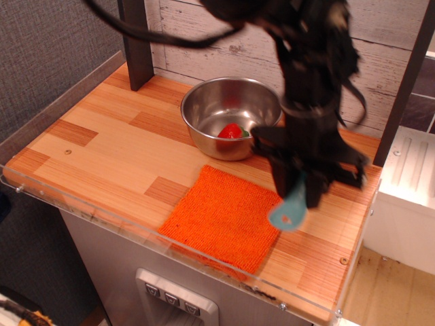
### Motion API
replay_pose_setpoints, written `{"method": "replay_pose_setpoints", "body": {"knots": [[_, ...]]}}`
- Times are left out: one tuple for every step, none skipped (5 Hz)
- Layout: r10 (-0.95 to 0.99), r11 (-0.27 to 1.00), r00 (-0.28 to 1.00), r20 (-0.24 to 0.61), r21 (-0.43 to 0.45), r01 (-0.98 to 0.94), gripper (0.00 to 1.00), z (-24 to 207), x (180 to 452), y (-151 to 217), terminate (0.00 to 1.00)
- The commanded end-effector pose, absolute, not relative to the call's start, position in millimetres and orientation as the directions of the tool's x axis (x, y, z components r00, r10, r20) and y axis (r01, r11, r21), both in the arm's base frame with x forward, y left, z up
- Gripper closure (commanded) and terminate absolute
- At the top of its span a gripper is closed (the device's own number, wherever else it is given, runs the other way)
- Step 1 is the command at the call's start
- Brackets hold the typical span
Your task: Put the brush on the orange rectangle.
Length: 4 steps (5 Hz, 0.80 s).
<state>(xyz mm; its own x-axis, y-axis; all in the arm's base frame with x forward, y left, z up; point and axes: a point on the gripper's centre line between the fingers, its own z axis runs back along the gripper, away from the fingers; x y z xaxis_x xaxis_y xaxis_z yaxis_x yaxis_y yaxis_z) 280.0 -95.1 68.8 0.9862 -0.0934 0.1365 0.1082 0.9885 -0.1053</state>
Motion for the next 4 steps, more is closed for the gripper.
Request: {"method": "replay_pose_setpoints", "body": {"knots": [[-0.098,0.993,0.982,0.161,-0.054,0.107,1.00,99,276,-24,0.00],[-0.111,0.993,0.985,0.132,-0.021,0.115,1.00,81,266,-23,0.00],[-0.125,0.992,0.985,0.122,0.004,0.125,1.00,63,262,-32,0.00],[-0.092,0.996,0.989,0.112,0.034,0.088,1.00,47,261,-34,0.00]]}}
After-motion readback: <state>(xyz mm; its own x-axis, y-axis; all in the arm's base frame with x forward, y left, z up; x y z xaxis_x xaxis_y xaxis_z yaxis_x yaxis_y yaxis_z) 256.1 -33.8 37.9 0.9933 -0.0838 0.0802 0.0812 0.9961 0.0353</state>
